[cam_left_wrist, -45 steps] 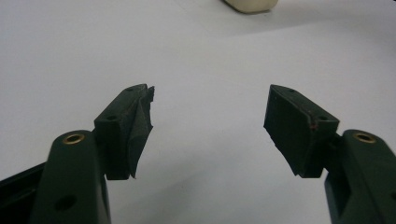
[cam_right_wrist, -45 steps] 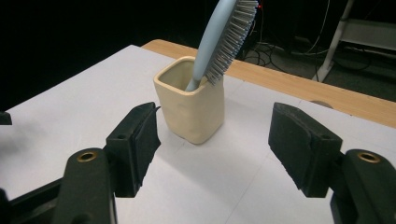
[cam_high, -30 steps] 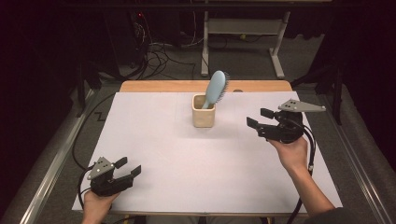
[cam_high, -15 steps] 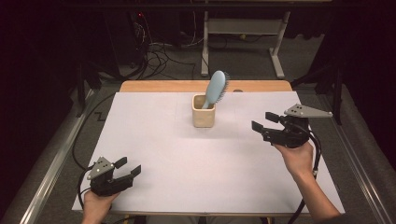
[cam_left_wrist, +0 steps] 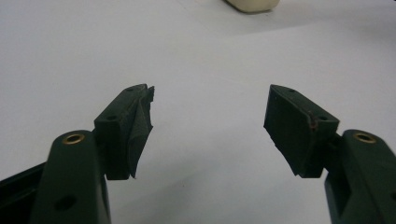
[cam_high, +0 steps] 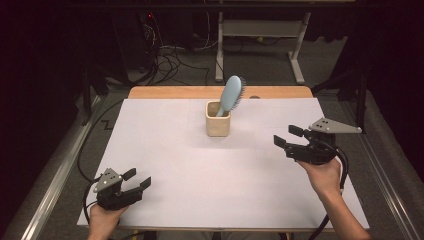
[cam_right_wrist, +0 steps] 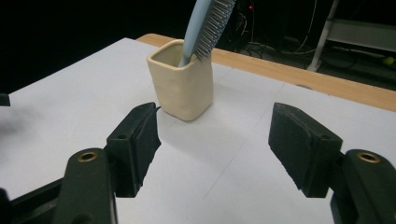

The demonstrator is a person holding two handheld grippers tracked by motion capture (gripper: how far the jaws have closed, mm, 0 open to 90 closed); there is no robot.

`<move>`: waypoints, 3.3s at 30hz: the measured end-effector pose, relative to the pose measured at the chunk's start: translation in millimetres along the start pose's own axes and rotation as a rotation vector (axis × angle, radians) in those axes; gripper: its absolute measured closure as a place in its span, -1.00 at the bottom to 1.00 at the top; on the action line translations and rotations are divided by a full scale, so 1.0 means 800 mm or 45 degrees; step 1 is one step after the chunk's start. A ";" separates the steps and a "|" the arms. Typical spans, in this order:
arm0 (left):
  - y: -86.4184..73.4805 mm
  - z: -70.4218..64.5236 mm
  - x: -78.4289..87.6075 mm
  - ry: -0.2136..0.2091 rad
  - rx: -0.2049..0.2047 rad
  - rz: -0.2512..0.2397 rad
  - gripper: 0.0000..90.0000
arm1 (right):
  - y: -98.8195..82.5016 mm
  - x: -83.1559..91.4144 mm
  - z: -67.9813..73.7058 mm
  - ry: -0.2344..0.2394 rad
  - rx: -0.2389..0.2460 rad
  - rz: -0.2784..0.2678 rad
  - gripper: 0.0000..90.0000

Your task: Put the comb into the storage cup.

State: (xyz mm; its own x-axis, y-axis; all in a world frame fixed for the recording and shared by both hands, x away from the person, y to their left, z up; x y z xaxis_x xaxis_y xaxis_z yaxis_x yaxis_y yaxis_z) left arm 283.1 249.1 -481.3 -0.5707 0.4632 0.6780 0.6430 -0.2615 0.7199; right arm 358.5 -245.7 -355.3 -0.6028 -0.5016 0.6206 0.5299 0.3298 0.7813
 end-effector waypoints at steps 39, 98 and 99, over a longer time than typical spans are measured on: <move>0.001 0.003 0.001 0.003 0.010 -0.011 -0.27 | -0.056 0.028 0.007 0.018 -0.067 -0.074 -0.24; 0.001 0.001 0.000 0.003 0.009 -0.008 -0.27 | -0.148 0.031 -0.004 0.016 -0.212 -0.067 -0.26; 0.001 0.001 0.000 0.003 0.009 -0.008 -0.27 | -0.148 0.031 -0.004 0.016 -0.213 -0.065 -0.26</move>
State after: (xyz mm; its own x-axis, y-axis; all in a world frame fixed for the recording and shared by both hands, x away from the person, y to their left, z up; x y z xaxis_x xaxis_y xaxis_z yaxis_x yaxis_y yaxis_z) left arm 284.3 249.3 -480.7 -0.5759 0.4632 0.6737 0.6427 -0.2528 0.7232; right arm 282.6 -299.4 -433.0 -0.6248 -0.5244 0.5784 0.5912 0.1662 0.7893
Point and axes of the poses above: each handheld gripper's, and its own axes: x roughly backward along the jaws, y roughly out of its top, z roughly to its left, the point moved 3 cm from there along -x, roughly forward along the jaws, and after that the axes turned 13 degrees about z, right-handed, at the moved point
